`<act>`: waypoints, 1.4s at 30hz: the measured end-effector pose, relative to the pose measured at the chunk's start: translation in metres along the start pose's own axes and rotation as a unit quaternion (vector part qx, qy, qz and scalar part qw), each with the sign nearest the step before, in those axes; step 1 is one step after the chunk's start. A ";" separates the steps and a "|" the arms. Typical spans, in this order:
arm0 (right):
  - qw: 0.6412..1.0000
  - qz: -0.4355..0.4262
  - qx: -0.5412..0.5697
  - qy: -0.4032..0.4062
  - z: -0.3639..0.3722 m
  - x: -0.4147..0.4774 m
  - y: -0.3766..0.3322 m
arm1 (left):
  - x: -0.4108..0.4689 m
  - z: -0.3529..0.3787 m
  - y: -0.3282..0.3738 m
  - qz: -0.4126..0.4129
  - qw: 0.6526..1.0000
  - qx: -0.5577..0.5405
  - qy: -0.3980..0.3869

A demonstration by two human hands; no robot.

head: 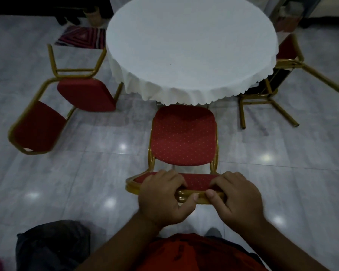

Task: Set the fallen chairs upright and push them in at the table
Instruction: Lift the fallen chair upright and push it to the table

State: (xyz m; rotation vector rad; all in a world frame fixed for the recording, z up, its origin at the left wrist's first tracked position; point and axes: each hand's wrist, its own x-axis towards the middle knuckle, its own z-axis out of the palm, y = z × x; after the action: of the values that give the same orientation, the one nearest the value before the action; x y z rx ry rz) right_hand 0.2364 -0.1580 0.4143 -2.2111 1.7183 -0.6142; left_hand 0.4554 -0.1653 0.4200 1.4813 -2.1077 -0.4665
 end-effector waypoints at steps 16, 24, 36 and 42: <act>0.995 -0.002 -0.037 0.097 0.017 0.050 0.015 | 0.048 0.014 -0.027 0.006 0.985 0.107 0.135; 0.994 0.000 -0.041 0.106 0.018 0.065 0.016 | 0.063 0.015 -0.033 0.006 0.987 0.094 0.133; 0.992 0.038 -0.072 0.092 0.019 0.061 0.006 | 0.065 0.014 -0.039 0.008 0.990 0.078 0.115; 0.989 0.087 -0.056 0.107 0.022 0.051 -0.009 | 0.064 0.013 -0.039 0.005 0.992 0.076 0.105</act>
State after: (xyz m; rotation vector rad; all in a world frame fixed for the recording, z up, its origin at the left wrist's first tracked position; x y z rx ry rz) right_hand 0.2649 -0.2057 0.4069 -2.1018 2.0740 -0.7499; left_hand 0.4602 -0.2387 0.4017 1.5307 -2.0193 -0.1395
